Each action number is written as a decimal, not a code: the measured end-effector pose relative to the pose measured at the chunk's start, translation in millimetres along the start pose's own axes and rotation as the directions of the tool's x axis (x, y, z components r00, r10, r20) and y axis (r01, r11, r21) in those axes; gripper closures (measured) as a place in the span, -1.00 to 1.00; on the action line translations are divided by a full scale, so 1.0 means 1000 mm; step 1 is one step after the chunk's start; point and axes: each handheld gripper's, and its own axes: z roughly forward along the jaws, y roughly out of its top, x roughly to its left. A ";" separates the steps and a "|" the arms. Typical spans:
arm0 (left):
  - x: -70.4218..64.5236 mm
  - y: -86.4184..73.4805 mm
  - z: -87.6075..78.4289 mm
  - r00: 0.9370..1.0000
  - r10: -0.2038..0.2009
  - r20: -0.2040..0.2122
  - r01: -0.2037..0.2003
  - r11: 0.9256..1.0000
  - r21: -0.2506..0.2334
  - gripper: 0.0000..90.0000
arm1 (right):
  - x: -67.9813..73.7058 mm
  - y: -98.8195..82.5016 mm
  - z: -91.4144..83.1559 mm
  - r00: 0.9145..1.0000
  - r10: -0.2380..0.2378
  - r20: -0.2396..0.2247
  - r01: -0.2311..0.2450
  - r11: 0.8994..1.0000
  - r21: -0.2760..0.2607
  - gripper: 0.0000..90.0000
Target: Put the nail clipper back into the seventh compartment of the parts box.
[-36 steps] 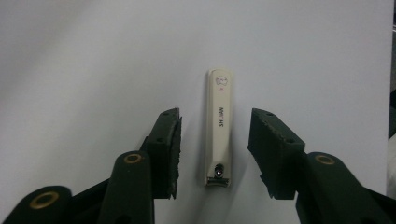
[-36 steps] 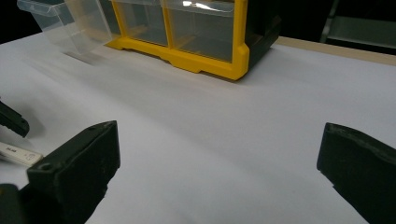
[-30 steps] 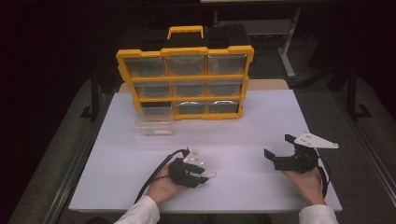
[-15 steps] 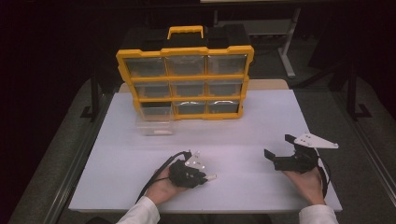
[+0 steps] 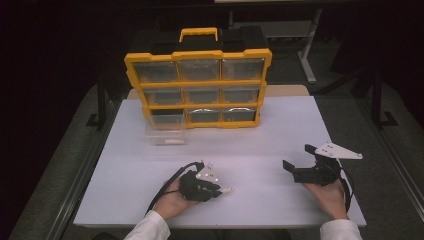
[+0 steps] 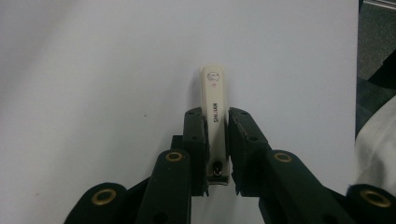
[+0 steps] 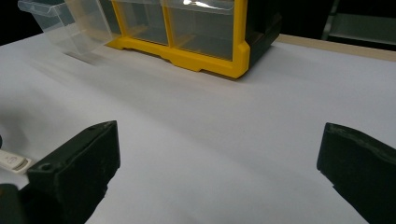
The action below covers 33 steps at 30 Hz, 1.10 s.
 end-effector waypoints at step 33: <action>0.018 0.012 -0.036 1.000 -0.009 0.000 0.009 1.000 -0.025 0.73 | 0.000 -0.001 0.001 1.000 0.007 -0.005 -0.007 1.000 0.006 -1.00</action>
